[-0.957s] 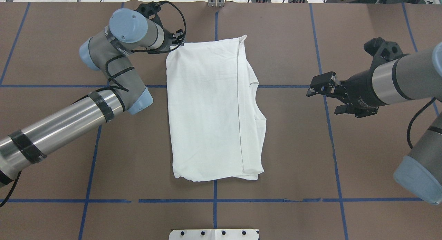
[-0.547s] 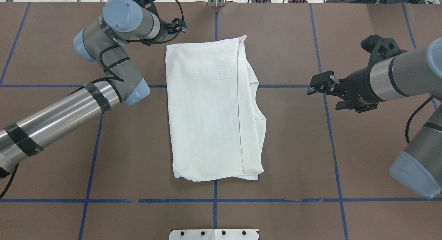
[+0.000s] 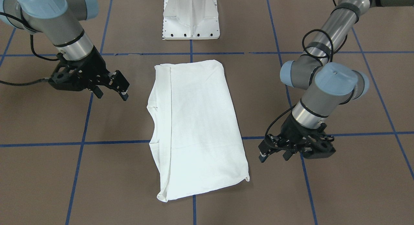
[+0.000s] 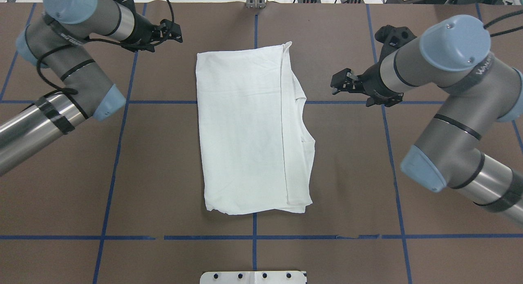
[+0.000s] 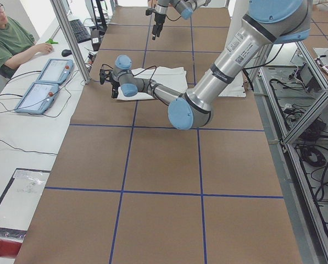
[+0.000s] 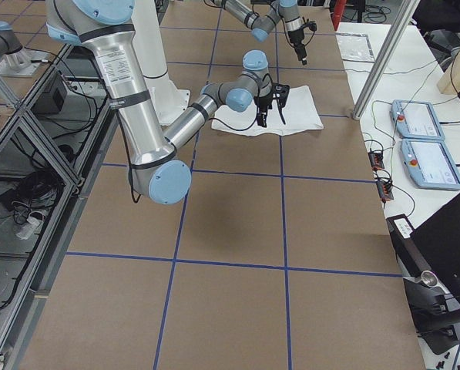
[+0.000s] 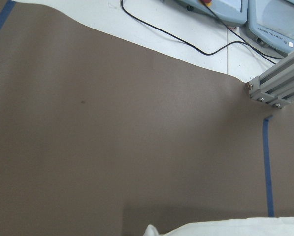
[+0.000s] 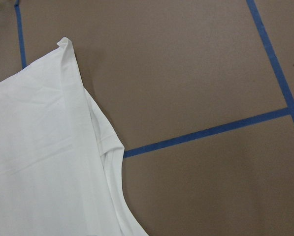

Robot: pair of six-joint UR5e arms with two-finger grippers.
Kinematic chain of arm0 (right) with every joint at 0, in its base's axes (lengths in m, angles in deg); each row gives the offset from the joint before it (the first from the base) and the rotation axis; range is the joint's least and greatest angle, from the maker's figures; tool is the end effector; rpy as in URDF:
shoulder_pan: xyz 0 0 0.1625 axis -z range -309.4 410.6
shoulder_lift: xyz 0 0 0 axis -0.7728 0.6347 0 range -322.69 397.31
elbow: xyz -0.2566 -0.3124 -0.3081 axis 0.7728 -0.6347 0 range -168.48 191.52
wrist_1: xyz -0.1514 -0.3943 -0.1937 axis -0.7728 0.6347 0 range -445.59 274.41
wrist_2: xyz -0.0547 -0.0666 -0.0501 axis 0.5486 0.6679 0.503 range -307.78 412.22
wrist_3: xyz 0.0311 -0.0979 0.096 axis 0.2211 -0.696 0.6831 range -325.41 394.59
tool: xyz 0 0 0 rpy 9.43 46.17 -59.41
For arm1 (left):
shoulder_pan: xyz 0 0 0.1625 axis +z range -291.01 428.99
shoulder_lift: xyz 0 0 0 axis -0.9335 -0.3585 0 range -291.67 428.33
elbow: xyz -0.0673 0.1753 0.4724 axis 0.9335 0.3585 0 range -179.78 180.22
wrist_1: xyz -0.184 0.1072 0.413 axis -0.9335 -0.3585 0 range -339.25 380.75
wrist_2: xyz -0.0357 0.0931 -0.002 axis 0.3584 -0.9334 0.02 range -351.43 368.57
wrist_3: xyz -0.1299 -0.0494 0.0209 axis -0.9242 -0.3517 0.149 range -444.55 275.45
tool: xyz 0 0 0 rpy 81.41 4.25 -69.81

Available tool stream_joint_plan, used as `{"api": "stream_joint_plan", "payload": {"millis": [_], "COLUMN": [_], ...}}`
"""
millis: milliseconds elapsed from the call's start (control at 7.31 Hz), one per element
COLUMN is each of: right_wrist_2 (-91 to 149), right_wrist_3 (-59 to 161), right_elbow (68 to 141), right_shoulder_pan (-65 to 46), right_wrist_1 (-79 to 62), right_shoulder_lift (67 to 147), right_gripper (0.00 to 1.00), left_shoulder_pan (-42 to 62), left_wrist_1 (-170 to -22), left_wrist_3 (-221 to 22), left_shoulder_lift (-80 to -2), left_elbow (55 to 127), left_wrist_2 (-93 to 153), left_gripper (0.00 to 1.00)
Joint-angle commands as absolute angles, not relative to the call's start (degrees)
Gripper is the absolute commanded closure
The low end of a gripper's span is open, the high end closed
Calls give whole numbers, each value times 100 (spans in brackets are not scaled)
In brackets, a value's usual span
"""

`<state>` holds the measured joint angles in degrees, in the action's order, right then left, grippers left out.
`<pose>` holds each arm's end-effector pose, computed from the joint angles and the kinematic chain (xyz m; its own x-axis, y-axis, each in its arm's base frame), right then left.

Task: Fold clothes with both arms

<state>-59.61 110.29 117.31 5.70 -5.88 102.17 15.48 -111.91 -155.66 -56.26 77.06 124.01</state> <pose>-0.4503 -0.5632 0.3350 0.5410 0.2155 0.8129 -0.3264 0.9446 -0.0332 0.4532 -0.7353 0.3842 0.4066 -0.0581 -0.9117 0.3855 0.9157 0.1135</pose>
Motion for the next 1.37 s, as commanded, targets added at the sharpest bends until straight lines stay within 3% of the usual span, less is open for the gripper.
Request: {"api": "stream_joint_plan", "payload": {"millis": [0,274,410,821,1231], "right_wrist_2": [-5546,-5351,-5168,-4710,-4325], "right_wrist_3": [10386,9930,9640,9435,9409], "right_elbow": [10309,9102,8854,7116,6734], "right_shoulder_pan": [717,789,789,903,1008], "right_wrist_1": [-148,-192,-288,-848,-1133], "right_shoulder_lift": [8913,8120,8021,7082,7010], "right_gripper": [0,0,0,0,0], "left_shoulder_pan": [1450,1442,1441,1441,1450], "left_wrist_1": [-10898,-10670,-10643,-10642,-10651], "left_wrist_3": [-15354,-15354,-15363,-15372,-15363], "left_shoulder_lift": [-4877,-4507,-4453,-4435,-4444], "left_elbow": [9043,9915,10093,10366,10367], "left_wrist_2": [12608,12748,12749,12687,12678], "left_gripper": [0,0,0,0,0]}}
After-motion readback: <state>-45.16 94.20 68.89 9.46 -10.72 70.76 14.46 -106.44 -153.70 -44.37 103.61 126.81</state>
